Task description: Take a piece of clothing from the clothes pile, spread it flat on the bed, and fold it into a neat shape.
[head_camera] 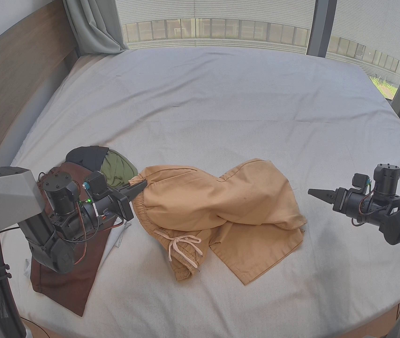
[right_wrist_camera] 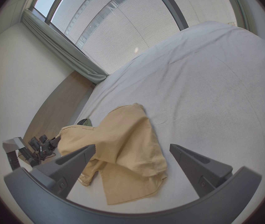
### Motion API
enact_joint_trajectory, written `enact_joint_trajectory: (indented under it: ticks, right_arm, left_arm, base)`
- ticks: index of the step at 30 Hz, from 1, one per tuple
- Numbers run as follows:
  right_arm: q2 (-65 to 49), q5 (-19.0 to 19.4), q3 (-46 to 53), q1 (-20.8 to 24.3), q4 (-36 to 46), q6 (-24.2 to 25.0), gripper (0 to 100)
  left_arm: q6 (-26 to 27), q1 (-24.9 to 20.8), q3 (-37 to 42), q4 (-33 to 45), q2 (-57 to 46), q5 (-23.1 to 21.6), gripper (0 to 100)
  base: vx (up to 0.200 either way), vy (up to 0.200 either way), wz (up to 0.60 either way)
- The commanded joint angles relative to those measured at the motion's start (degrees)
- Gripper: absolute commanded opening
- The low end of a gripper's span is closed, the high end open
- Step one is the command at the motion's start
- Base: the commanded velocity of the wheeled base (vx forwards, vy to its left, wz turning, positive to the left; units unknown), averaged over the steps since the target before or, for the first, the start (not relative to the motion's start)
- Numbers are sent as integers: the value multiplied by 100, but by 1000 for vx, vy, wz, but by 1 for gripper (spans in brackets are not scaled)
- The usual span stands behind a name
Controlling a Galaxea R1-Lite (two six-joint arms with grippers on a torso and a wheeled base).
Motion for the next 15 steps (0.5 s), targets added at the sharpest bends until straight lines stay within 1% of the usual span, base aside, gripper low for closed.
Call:
enact_joint_trajectory:
  ticks: [1, 4, 5, 7, 15]
  right_arm:
    - [670, -120, -78, 22, -323, 45, 100]
    - [846, -120, -175, 48, -437, 291, 100]
    - [846, -120, -175, 48, -437, 291, 100]
    - [934, -138, -245, 145, -490, 511, 100]
    - [1241, -164, -342, 171, -507, 528, 100]
  left_arm:
    - [-4, -6, -5, -8, 6, 2, 0]
    - [-4, -6, -14, -8, 6, 2, 0]
    - [-4, -6, -14, -8, 6, 2, 0]
    - [-4, -6, -14, -8, 6, 2, 0]
    - [-4, -15, -5, -8, -12, 2, 0]
  base:
    - [0, 0, 0]
    - [0, 0, 0]
    - [0, 0, 0]
    - [0, 0, 0]
    - [0, 0, 0]
